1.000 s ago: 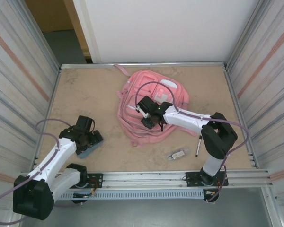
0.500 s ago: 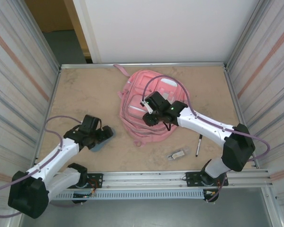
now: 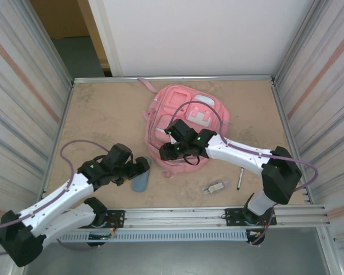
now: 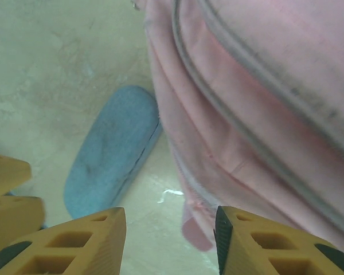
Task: Pack books, pencil case, and school supplies into a backpack
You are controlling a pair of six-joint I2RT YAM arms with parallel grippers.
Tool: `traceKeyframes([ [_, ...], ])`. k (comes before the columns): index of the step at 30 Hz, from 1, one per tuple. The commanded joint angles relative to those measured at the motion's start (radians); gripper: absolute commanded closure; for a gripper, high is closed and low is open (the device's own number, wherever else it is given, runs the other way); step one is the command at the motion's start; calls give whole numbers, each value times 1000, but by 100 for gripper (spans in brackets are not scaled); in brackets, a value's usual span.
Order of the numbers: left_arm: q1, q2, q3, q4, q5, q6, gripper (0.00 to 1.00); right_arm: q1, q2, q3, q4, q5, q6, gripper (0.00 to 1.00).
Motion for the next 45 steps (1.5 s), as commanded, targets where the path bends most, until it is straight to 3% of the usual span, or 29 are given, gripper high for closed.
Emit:
traceKeyframes([
  [1, 1, -40, -2, -100, -138, 142, 1, 11, 26, 18, 36, -39, 111, 55],
  [3, 39, -15, -48, 11, -62, 254, 1, 3, 18, 7, 44, -17, 114, 55],
  [5, 67, 58, -30, 14, -26, 265, 1, -12, 0, 5, 42, -8, 105, 55],
  [17, -96, 483, 132, -12, -200, 190, 1, -100, -208, -59, -11, 128, -118, 52],
  [22, -132, 651, 179, 4, -205, 176, 1, -128, -218, -81, -30, 113, -333, 50],
  [26, -146, 716, 186, 21, -180, 151, 17, -193, -143, -42, -122, -7, -421, 48],
  [30, -148, 705, 164, 30, -178, 107, 31, -187, -56, -19, -143, 126, -495, 46],
  [36, -147, 616, 126, 20, -164, 75, 43, -139, 60, -19, -54, 171, -527, 46],
  [40, -147, 490, 100, -34, -166, 58, 49, -77, 137, -7, -53, 442, -562, 46],
  [42, -147, 405, 81, -49, -166, 45, 50, -49, 157, -3, -51, 536, -587, 49],
  [45, -147, 276, 56, -75, -175, 16, 51, -15, 159, 17, -56, 621, -585, 63],
])
